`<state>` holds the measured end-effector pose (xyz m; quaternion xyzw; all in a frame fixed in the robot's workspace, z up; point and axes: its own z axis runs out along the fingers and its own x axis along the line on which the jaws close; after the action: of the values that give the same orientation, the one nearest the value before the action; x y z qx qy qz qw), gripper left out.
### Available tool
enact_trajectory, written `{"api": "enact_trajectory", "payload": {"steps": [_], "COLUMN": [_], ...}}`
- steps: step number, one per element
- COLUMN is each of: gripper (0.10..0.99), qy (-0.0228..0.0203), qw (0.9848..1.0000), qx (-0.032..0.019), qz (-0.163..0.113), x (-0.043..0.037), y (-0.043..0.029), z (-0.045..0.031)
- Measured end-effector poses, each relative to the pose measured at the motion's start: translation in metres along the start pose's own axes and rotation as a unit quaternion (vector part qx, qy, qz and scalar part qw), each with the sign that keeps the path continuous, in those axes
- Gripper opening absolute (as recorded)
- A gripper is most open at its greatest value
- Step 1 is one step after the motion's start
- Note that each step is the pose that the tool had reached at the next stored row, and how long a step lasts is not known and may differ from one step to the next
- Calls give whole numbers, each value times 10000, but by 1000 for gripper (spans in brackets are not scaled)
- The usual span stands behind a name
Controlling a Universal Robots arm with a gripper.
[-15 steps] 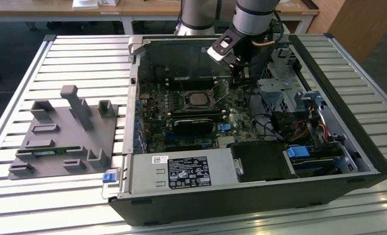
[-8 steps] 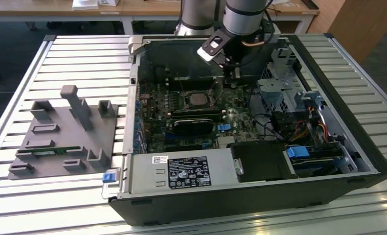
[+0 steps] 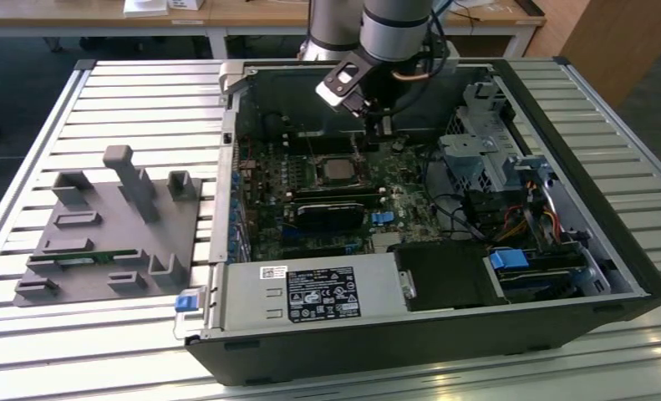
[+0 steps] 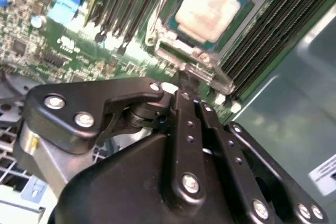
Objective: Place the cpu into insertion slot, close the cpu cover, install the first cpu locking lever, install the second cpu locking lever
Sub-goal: 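Close the cpu cover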
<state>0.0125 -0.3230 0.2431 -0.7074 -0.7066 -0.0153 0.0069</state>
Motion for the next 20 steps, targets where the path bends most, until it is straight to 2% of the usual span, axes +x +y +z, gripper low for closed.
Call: {"api": "enact_trajectory", "payload": {"steps": [4,8,13,15,20], "gripper": [106,106,106,106,106], "qy": [1,1,0,0,1], "qw": [10000,10000,10000,10000,10000], "qx": [0,0,0,0,0], "qz": [0,0,0,0,0], "x": [-1,-2,-4,-4,-7], "y": [-51,-112,-296,-348,-384], "z": [17,70,108,125,215]}}
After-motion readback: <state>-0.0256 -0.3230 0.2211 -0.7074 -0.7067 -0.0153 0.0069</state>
